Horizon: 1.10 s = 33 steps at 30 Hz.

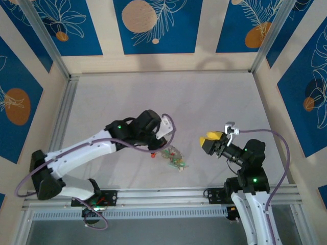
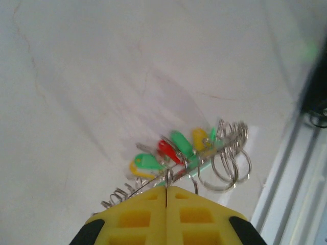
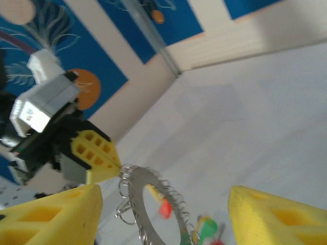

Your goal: Put the keys on the keyring

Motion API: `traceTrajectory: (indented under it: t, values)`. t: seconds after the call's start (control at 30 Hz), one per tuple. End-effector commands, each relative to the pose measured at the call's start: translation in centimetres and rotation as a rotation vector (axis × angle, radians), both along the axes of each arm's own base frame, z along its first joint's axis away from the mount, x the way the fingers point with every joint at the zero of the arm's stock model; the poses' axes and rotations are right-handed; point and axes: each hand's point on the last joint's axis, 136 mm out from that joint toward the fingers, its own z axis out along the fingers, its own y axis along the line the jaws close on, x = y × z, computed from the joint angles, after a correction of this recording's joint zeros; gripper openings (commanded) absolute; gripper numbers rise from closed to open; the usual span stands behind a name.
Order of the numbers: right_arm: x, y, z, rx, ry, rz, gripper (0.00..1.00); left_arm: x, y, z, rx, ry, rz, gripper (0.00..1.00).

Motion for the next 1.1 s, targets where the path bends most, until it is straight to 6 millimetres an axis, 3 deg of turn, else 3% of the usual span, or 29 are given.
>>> traceTrajectory:
  t: [0.0, 0.2, 0.5, 0.77, 1.07]
  values:
    - [-2.0, 1.5, 3.4, -0.028, -0.154, 0.104, 0.63, -1.5, -0.4, 3.4, -0.160, -0.083, -0.118, 0.00]
    - [-2.3, 4.6, 5.8, -0.070, -0.240, 0.233, 0.56, -1.5, 0.1, 5.6, -0.239, -0.174, -0.132, 0.00]
    - [-1.9, 11.2, 4.1, -0.243, -0.291, 0.386, 0.39, -0.9, 0.4, 7.5, -0.332, -0.191, -0.123, 0.00]
    - [-2.1, 12.3, 4.2, -0.252, -0.323, 0.429, 0.36, -2.7, 1.5, 10.3, -0.511, -0.157, -0.214, 0.00]
    - [-4.0, 13.4, 5.2, -0.222, -0.386, 0.548, 0.31, -4.7, 1.5, 11.2, -0.561, -0.117, -0.311, 0.00]
